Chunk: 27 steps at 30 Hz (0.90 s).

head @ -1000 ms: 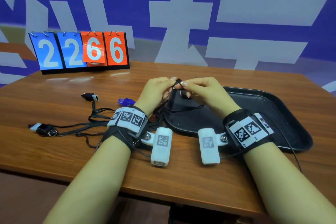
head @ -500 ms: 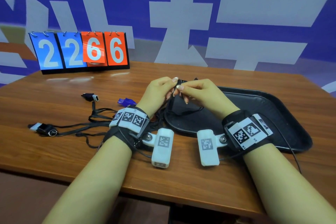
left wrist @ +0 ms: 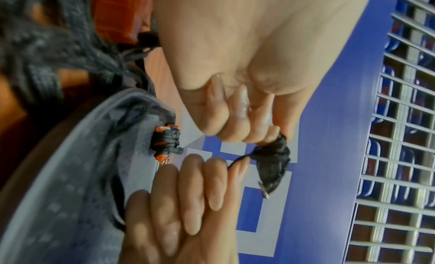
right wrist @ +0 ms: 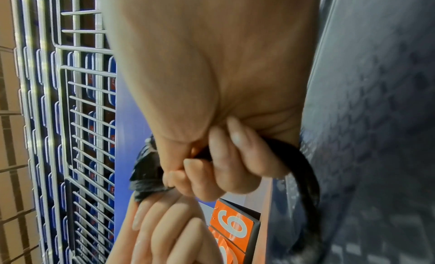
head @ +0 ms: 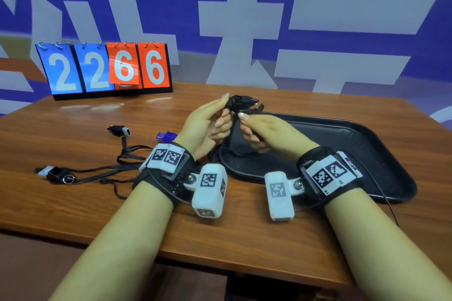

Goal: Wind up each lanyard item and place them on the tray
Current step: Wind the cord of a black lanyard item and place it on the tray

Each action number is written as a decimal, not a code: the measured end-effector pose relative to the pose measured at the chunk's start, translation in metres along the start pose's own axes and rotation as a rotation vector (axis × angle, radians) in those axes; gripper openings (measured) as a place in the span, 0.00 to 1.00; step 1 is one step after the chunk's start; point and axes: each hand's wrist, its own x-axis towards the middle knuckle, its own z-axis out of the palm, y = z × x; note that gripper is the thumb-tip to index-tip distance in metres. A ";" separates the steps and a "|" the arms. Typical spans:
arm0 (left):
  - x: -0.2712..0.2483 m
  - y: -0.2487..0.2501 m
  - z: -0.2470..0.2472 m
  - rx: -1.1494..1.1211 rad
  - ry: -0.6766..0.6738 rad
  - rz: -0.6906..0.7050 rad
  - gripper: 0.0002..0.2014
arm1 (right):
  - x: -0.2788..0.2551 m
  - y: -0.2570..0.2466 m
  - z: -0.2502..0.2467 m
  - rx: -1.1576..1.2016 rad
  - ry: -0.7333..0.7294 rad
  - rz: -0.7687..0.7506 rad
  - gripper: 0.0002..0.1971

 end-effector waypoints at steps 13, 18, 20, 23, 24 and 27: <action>-0.004 0.001 -0.004 0.178 -0.099 -0.167 0.22 | 0.003 -0.003 -0.005 0.178 0.187 0.031 0.16; -0.002 0.000 -0.003 0.314 -0.067 -0.181 0.22 | 0.002 -0.006 -0.009 0.173 0.262 -0.045 0.20; -0.003 -0.001 -0.001 0.373 -0.047 -0.167 0.23 | 0.001 -0.007 -0.011 0.117 0.292 -0.095 0.21; -0.004 0.000 0.001 0.431 -0.008 -0.121 0.22 | -0.001 -0.006 -0.010 0.034 0.342 -0.147 0.20; -0.003 0.000 0.002 0.452 0.001 -0.106 0.23 | -0.001 -0.006 -0.010 0.000 0.358 -0.160 0.19; -0.004 0.000 0.002 0.498 0.037 -0.056 0.23 | -0.001 -0.005 -0.010 -0.077 0.378 -0.194 0.15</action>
